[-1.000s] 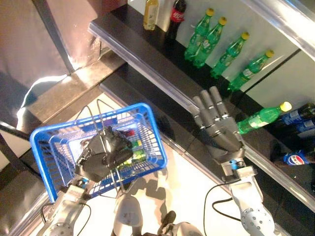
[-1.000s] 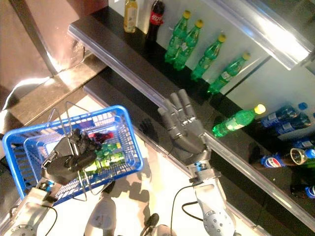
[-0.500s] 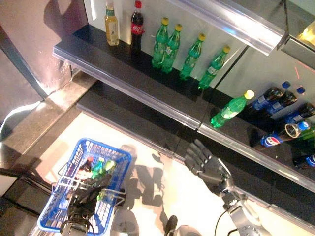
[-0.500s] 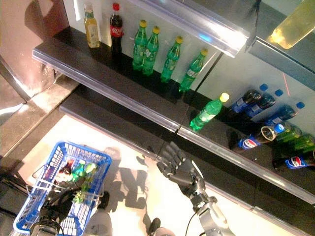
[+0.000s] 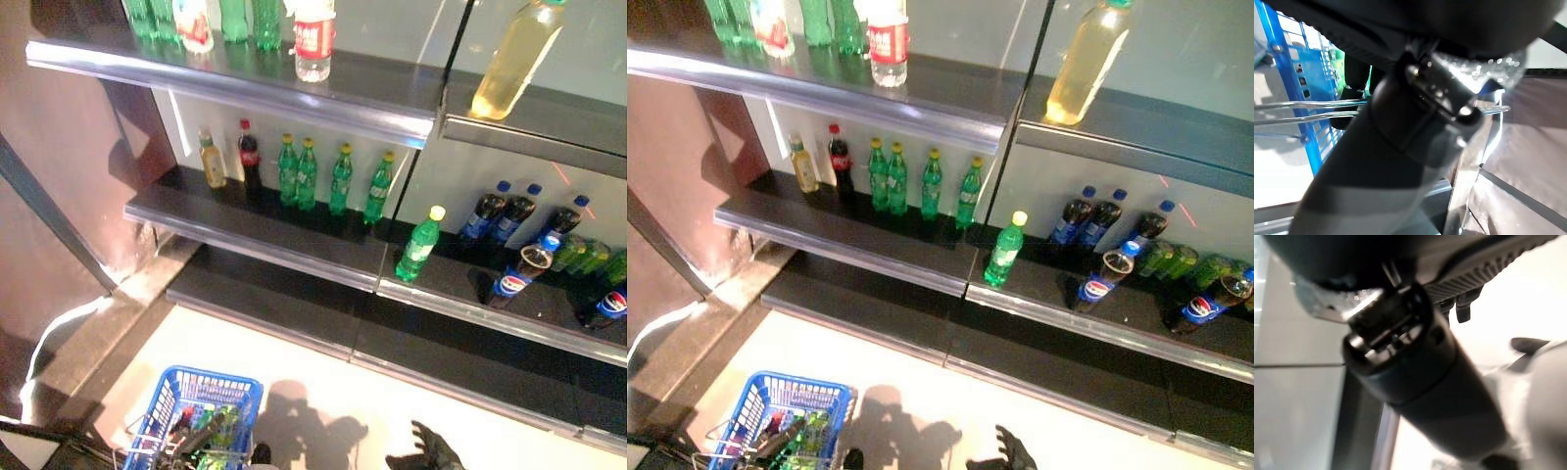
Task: Pick up the drink and place into the basket.
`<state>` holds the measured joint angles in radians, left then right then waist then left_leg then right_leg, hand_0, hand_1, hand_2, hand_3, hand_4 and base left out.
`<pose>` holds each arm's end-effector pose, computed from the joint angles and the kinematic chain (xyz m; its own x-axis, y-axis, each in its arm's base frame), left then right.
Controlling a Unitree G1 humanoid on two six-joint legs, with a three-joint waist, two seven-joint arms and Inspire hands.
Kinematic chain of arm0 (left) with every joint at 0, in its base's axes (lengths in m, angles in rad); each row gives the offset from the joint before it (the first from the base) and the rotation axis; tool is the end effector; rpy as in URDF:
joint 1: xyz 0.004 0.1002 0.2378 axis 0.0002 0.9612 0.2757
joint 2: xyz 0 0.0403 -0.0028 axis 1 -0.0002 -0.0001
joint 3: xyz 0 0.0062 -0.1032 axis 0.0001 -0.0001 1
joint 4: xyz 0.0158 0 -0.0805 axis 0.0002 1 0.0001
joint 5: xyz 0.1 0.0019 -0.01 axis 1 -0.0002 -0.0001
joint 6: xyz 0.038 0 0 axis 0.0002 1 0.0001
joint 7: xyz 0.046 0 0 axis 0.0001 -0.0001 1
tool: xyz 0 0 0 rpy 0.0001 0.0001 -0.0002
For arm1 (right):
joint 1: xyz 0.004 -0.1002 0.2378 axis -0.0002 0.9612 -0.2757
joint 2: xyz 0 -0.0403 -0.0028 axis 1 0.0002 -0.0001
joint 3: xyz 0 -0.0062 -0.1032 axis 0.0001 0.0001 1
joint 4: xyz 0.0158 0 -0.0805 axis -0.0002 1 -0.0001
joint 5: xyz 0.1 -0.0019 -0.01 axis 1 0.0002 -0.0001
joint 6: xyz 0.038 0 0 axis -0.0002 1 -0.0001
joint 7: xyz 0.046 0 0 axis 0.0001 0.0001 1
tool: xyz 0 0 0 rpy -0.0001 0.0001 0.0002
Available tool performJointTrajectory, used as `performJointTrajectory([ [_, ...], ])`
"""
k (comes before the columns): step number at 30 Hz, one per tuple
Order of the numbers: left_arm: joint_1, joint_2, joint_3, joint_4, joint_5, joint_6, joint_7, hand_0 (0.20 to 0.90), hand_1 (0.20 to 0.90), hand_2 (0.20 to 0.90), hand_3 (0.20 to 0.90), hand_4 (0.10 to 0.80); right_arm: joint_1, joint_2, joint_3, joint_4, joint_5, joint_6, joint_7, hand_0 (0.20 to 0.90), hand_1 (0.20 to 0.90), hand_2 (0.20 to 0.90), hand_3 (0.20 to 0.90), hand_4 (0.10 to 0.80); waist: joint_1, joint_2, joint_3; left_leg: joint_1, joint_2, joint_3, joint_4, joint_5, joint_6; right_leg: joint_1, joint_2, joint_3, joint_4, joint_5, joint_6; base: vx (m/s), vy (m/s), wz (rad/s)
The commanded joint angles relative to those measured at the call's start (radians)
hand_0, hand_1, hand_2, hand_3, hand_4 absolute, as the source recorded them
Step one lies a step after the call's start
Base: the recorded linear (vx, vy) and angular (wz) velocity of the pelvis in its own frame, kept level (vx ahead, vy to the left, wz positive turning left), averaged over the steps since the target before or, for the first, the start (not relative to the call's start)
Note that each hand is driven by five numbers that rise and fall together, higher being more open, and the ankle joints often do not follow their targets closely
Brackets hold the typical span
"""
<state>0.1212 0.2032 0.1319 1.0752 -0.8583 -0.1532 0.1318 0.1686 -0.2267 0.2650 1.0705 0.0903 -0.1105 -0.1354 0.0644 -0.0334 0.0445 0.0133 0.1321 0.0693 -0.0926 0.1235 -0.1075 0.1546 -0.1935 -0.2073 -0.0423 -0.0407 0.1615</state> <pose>0.0560 0.2389 -0.1089 0.3255 0.4412 -0.8363 -0.8389 0.5428 -0.0401 0.0390 -0.2045 -0.1180 0.4304 -0.2007 -0.8801 -0.1091 0.9563 -0.2714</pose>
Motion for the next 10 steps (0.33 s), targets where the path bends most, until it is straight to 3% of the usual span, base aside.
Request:
performJointTrajectory([
  [1, -0.083, -0.022, -0.058, 0.012, 0.144, -0.078, -0.099, 0.300, 0.300, 0.300, 0.200, 0.100, -0.077, 0.022, -0.061, 0.060, 0.031, -0.074, -0.034, 0.900, 0.900, 0.900, 0.900, 0.800, -0.013, -0.001, 0.025, 0.069, 0.034, 0.044, 0.005, -0.050, 0.010, -0.039, -0.036, 0.005, 0.003, 0.112, -0.024, 0.012, 0.018, -0.04],
  [10, -0.102, -0.035, -0.067, 0.110, 0.140, -0.066, -0.104, 0.300, 0.300, 0.300, 0.200, 0.100, -0.092, 0.038, -0.097, 0.143, 0.038, -0.098, -0.029, 0.900, 0.900, 0.900, 0.900, 0.800, -0.028, 0.012, 0.016, 0.073, 0.035, 0.056, 0.005, -0.060, 0.007, -0.041, -0.036, 0.012, -0.015, 0.119, -0.021, -0.006, 0.008, -0.06],
])
